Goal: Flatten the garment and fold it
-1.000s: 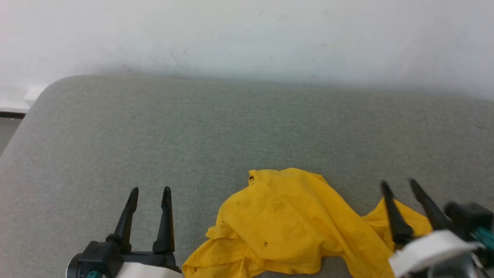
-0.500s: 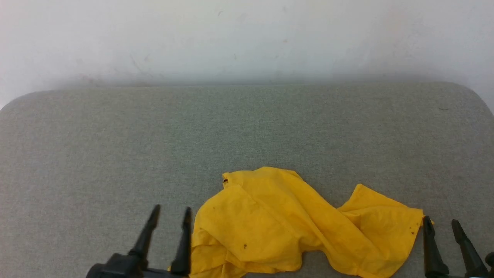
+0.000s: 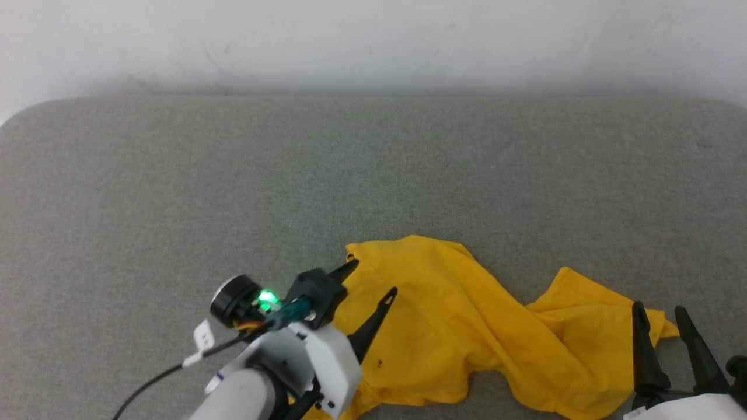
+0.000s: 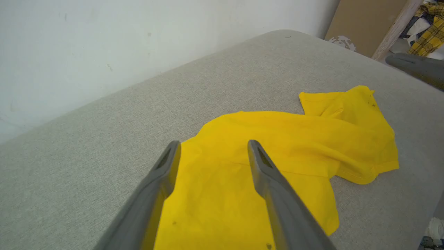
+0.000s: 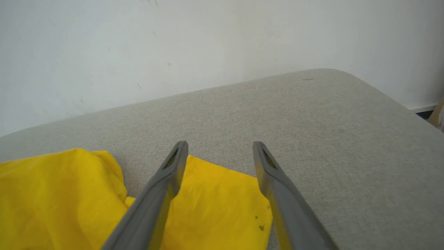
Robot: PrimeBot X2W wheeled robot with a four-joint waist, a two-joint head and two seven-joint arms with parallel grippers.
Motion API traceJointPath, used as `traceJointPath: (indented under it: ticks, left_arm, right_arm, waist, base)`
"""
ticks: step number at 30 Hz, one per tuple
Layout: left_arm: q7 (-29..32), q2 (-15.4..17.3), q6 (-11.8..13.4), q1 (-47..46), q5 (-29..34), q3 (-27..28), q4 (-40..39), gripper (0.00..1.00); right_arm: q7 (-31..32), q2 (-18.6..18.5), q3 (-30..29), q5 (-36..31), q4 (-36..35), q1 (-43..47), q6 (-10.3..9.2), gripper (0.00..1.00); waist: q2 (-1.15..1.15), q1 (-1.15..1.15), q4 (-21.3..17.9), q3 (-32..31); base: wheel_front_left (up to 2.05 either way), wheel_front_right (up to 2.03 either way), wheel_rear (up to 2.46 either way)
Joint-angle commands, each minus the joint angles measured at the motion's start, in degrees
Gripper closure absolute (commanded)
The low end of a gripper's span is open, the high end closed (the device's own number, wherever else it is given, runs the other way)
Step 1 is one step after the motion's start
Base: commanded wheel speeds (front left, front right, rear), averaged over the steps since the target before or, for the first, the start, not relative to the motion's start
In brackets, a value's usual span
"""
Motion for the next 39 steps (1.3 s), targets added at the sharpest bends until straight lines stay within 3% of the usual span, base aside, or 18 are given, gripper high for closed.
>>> traceJointPath:
  ticks: [1, 6, 13, 14, 15, 16, 20, 26, 30, 34, 38, 39]
  left_arm:
    - [1.1, 0.4, -0.4, -1.8, -0.6, -1.0, 0.9, 0.0]
    - [6.4, 1.8, -0.4, -8.0, -1.1, -6.5, 5.6, 0.0]
    - [7.5, 2.1, -0.4, -11.8, -1.3, -11.5, 10.6, 0.0]
    - [7.6, 2.2, -0.4, -11.9, -1.6, -12.3, 11.0, 0.41]
    - [7.4, 2.3, -0.4, -11.9, -2.1, -12.8, 11.2, 0.64]
    - [7.4, 2.3, -0.4, -11.9, -2.6, -13.1, 11.3, 1.0]
    - [5.6, 1.0, -0.4, -11.8, -6.5, -11.8, 8.7, 1.0]
    - [3.0, -4.4, 1.8, -12.6, -17.1, -4.3, 0.7, 1.0]
    - [1.8, -8.8, 6.0, -13.3, -24.8, 2.9, -1.8, 1.0]
    - [0.7, -11.3, 12.1, -13.0, -32.8, 11.9, 1.7, 1.0]
    - [-1.9, -9.0, 15.8, -12.6, -32.3, 17.6, 9.5, 1.0]
    - [-2.5, -8.3, 16.3, -12.4, -31.7, 18.2, 11.6, 0.95]
  right_arm:
    - [0.0, 0.2, 0.2, 0.1, 0.2, -1.0, -0.04, 0.0]
    - [-0.4, 0.2, 0.7, 0.2, 0.8, -2.9, -0.04, 0.0]
    - [-1.3, 0.2, -0.1, 0.3, 2.3, -4.1, -0.04, 0.0]
    - [-1.4, 0.2, -0.1, 0.3, 2.6, -4.0, -0.04, 0.0]
    - [-1.4, 0.2, -0.1, 0.4, 2.8, -4.0, -0.04, 0.0]
    - [-1.5, 0.2, -0.1, 0.4, 3.0, -4.0, -0.04, 0.0]
    - [-1.7, 0.2, -0.2, 0.6, 3.6, -3.5, -0.04, 0.0]
    - [-1.5, 0.2, -0.4, 0.7, 4.1, -2.4, -0.04, 0.0]
    - [-1.0, 0.2, 0.0, 0.7, 4.0, -2.3, -0.04, 0.0]
    - [-0.3, 0.2, 0.6, 0.6, 3.7, -2.5, -0.04, 0.0]
    - [0.1, 0.2, 0.8, 0.5, 3.4, -2.9, -0.04, 0.0]
    - [0.2, 0.2, 0.8, 0.5, 3.4, -3.1, -0.04, 0.0]
  waist:
    - [0.0, -0.01, 0.1, 2.1]
    - [0.0, -0.01, -1.1, 5.0]
    - [0.0, -0.01, -2.8, 5.6]
    - [0.0, -0.01, -3.0, 5.4]
    - [0.0, -0.01, -3.1, 5.1]
    - [0.0, -0.01, -3.3, 4.8]
    - [0.0, -0.01, -3.3, 3.3]
    - [0.0, -0.01, -2.8, 1.5]
    - [0.0, -0.01, -2.8, 1.2]
    - [0.0, -0.01, -3.1, 1.9]
    - [0.0, -0.01, -3.8, 3.7]
    - [0.0, -0.01, -3.9, 4.2]
  base:
    - [0.0, 0.0, 0.0]
    - [0.0, 0.0, 0.0]
    - [0.0, 0.0, 0.0]
    - [0.0, 0.0, 0.0]
    - [0.0, 0.0, 0.0]
    - [0.0, 0.0, 0.0]
    - [0.0, 0.0, 0.0]
    - [0.0, 0.0, 0.0]
    - [0.0, 0.0, 0.0]
    - [0.0, 0.0, 0.0]
    - [0.0, 0.0, 0.0]
    - [0.0, 0.0, 0.0]
